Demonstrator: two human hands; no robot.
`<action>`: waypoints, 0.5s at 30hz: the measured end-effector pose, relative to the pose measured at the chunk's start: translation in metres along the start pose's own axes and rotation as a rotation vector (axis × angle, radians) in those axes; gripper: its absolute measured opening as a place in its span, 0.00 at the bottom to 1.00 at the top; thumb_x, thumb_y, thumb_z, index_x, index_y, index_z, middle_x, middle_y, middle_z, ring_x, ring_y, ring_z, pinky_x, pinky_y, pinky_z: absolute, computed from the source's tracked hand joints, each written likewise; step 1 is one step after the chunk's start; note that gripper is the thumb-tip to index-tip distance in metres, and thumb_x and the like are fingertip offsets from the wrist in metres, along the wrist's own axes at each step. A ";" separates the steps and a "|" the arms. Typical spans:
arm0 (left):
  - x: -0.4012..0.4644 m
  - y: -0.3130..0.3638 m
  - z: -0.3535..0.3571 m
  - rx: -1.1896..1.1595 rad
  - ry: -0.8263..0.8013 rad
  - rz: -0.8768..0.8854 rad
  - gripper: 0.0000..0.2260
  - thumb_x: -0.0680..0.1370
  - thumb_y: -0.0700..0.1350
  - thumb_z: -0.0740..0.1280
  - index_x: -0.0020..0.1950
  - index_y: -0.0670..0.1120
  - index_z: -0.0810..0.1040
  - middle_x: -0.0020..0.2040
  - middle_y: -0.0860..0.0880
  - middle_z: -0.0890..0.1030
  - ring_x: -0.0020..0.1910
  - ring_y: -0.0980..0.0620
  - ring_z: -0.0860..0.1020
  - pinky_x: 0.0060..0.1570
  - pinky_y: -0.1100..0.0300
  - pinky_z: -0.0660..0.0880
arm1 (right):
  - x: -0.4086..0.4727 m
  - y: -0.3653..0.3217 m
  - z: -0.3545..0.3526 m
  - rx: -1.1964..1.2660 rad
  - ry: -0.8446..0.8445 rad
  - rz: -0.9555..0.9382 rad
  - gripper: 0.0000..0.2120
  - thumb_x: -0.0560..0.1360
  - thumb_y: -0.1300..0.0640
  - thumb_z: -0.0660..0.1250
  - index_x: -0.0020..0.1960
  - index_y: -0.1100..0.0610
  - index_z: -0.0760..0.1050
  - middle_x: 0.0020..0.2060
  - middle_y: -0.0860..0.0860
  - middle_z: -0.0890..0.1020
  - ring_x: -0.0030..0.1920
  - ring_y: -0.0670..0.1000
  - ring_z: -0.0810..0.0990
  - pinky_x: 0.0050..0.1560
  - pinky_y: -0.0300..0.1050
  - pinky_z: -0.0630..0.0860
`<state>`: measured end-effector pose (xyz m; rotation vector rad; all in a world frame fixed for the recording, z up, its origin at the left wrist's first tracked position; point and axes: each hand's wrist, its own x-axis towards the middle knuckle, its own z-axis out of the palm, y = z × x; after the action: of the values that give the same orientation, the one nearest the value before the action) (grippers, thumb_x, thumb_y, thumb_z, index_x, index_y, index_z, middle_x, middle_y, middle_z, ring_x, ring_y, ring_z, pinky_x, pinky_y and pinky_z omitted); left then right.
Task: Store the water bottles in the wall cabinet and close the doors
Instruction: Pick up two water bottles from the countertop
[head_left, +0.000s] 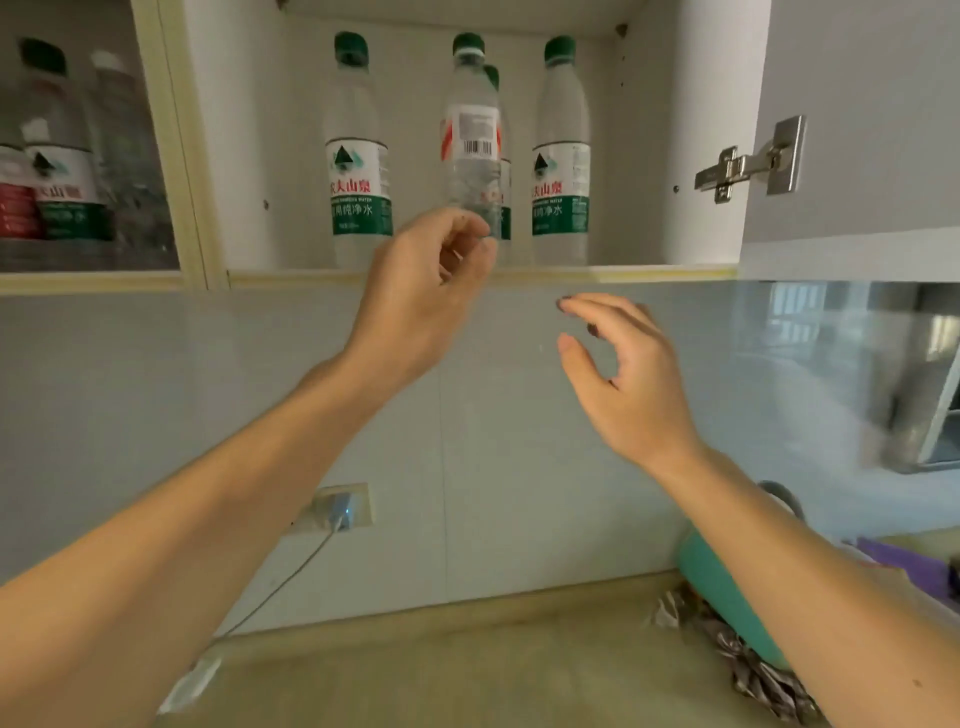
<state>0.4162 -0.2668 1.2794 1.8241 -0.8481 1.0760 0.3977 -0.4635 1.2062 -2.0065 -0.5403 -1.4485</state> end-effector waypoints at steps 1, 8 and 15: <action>-0.017 -0.004 0.002 0.025 0.023 0.030 0.05 0.83 0.45 0.66 0.53 0.46 0.80 0.46 0.50 0.81 0.43 0.54 0.76 0.44 0.62 0.73 | -0.017 0.000 0.003 0.013 -0.011 0.013 0.12 0.78 0.62 0.68 0.60 0.63 0.81 0.57 0.54 0.82 0.59 0.56 0.79 0.62 0.47 0.75; -0.146 -0.059 0.024 0.073 0.001 -0.234 0.16 0.83 0.51 0.64 0.41 0.41 0.78 0.32 0.47 0.75 0.32 0.50 0.72 0.34 0.58 0.67 | -0.135 0.017 0.030 0.194 -0.265 0.403 0.18 0.82 0.54 0.64 0.35 0.59 0.77 0.26 0.51 0.77 0.29 0.52 0.75 0.34 0.46 0.70; -0.290 -0.096 0.057 0.071 -0.256 -0.641 0.18 0.84 0.53 0.63 0.38 0.46 0.78 0.29 0.55 0.76 0.30 0.57 0.73 0.32 0.67 0.65 | -0.254 0.040 0.047 0.198 -0.470 0.716 0.22 0.83 0.57 0.64 0.30 0.58 0.73 0.22 0.45 0.72 0.26 0.42 0.70 0.31 0.36 0.64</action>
<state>0.3999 -0.2386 0.9705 2.1127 -0.3125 0.4751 0.3738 -0.4565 0.9456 -2.0677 -0.1033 -0.4825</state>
